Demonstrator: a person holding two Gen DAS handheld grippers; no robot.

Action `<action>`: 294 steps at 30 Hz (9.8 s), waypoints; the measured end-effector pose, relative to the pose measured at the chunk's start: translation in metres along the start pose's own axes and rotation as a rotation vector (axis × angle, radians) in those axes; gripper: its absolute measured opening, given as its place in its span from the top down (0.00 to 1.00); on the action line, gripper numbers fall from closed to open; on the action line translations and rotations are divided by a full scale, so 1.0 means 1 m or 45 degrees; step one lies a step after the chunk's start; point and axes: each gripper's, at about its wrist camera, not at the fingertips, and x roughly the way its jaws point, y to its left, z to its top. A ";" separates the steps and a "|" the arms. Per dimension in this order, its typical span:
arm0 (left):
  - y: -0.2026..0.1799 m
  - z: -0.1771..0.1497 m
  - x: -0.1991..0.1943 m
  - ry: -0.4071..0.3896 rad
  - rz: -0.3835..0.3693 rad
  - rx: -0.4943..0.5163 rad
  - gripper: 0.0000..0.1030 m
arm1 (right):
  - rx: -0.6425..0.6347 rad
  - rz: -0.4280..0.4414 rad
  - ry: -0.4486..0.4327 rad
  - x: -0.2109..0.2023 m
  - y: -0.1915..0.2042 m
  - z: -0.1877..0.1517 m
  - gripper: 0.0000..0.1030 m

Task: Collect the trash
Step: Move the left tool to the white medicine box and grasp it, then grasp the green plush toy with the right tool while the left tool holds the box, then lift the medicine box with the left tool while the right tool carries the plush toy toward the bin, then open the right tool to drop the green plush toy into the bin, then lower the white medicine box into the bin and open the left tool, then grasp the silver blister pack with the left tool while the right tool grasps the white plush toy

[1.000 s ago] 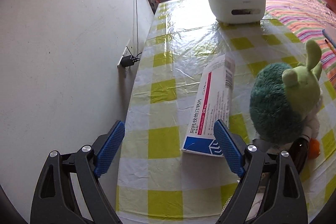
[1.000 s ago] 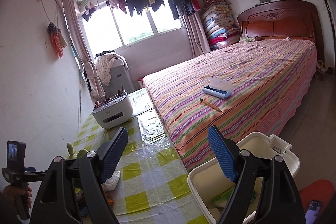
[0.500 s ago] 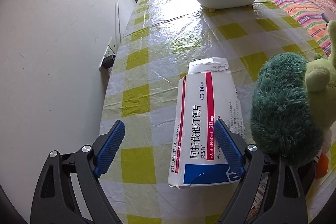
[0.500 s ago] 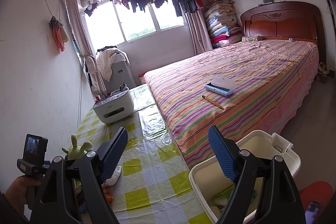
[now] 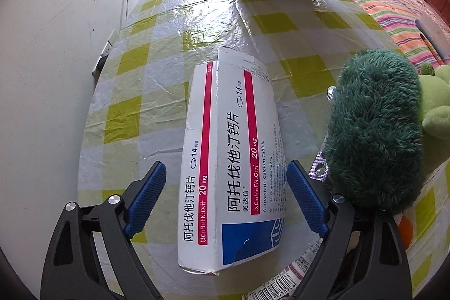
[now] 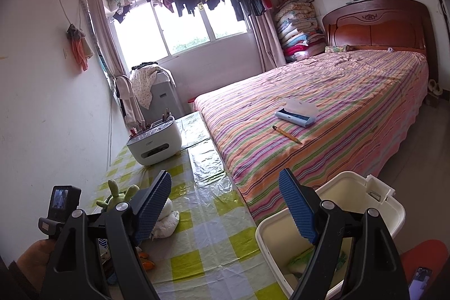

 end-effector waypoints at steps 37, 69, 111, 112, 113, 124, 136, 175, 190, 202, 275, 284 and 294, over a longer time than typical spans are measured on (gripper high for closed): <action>0.053 -0.029 -0.106 -0.313 -0.177 -0.325 0.47 | -0.481 0.499 0.515 0.112 0.165 -0.063 0.26; 0.055 -0.034 -0.114 -0.330 -0.209 -0.311 0.46 | -0.426 0.583 0.631 0.173 0.187 -0.063 0.56; -0.073 -0.053 -0.192 -0.669 -0.406 0.039 0.46 | -0.314 0.222 0.259 0.069 0.057 0.002 0.56; -0.077 -0.054 -0.193 -0.675 -0.411 0.043 0.46 | -0.309 0.210 0.248 0.067 0.052 0.002 0.56; -0.082 -0.054 -0.194 -0.678 -0.420 0.050 0.46 | -0.312 0.189 0.237 0.064 0.048 0.003 0.56; -0.144 -0.061 -0.202 -0.684 -0.502 0.172 0.46 | -0.234 0.014 0.191 0.036 -0.004 -0.002 0.55; -0.221 -0.076 -0.210 -0.685 -0.571 0.343 0.46 | -0.059 -0.120 0.150 0.015 -0.060 -0.001 0.55; -0.290 -0.082 -0.177 -0.565 -0.653 0.530 0.46 | 0.260 -0.341 -0.128 -0.031 -0.123 0.012 0.46; -0.323 -0.086 -0.169 -0.513 -0.694 0.611 0.43 | 0.336 -0.348 -0.279 -0.053 -0.133 0.016 0.46; -0.331 -0.085 -0.167 -0.523 -0.645 0.636 0.25 | 0.341 -0.329 -0.275 -0.051 -0.130 0.014 0.45; -0.045 0.047 0.033 0.073 -0.476 0.127 0.46 | -0.106 0.492 0.508 0.106 0.062 -0.019 0.36; -0.038 0.044 0.038 0.055 -0.477 0.073 0.69 | -0.161 0.447 0.543 0.145 0.078 -0.020 0.36; -0.027 0.031 0.025 -0.009 -0.427 0.063 0.71 | -0.170 0.412 0.740 0.219 0.105 -0.044 0.36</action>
